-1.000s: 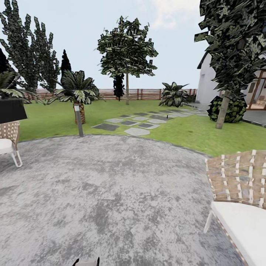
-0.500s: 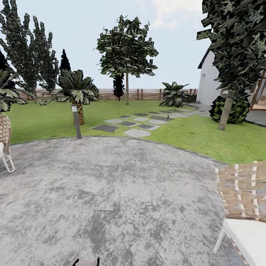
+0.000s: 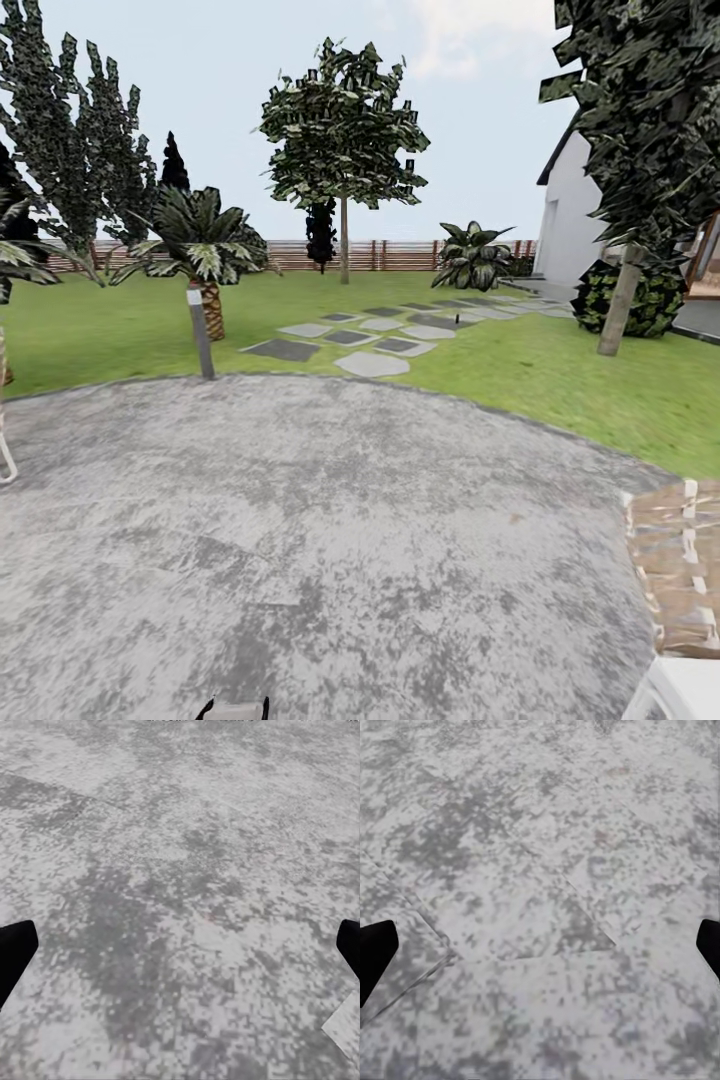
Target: In the garden, pick up the pesticide atomizer on the floor and spray pesticide onto both trees until each tree trunk is fully covered.
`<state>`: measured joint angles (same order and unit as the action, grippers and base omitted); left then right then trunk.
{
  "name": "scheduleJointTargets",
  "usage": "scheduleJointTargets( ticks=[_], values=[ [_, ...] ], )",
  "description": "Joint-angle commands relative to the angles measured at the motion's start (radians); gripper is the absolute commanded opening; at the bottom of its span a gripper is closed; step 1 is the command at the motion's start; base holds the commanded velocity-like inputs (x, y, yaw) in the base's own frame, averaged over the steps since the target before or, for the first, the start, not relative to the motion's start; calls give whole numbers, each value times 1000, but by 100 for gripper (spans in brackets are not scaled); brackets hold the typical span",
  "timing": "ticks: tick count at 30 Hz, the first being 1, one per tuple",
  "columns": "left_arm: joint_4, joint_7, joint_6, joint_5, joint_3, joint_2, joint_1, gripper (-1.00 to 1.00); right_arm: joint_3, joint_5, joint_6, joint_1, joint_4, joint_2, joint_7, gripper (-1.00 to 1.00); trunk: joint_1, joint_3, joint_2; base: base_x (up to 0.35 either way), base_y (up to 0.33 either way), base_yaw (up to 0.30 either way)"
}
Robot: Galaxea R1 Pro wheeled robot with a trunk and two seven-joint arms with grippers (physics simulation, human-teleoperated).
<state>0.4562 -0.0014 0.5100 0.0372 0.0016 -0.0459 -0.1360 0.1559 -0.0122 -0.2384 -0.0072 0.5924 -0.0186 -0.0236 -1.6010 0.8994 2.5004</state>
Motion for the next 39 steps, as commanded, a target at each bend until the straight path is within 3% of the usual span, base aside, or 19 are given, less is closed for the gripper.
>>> scheduleJointTargets(
  ticks=[1,39],
  values=[
    [-1,0,3,4,0,0,-1,100,1,0,-3,-1,1,0,-2,100,0,1,0,327,0,0],
    [-1,0,3,4,0,0,-1,100,2,-1,-4,-1,-10,2,-2,100,0,1,0,327,0,0]
  ],
)
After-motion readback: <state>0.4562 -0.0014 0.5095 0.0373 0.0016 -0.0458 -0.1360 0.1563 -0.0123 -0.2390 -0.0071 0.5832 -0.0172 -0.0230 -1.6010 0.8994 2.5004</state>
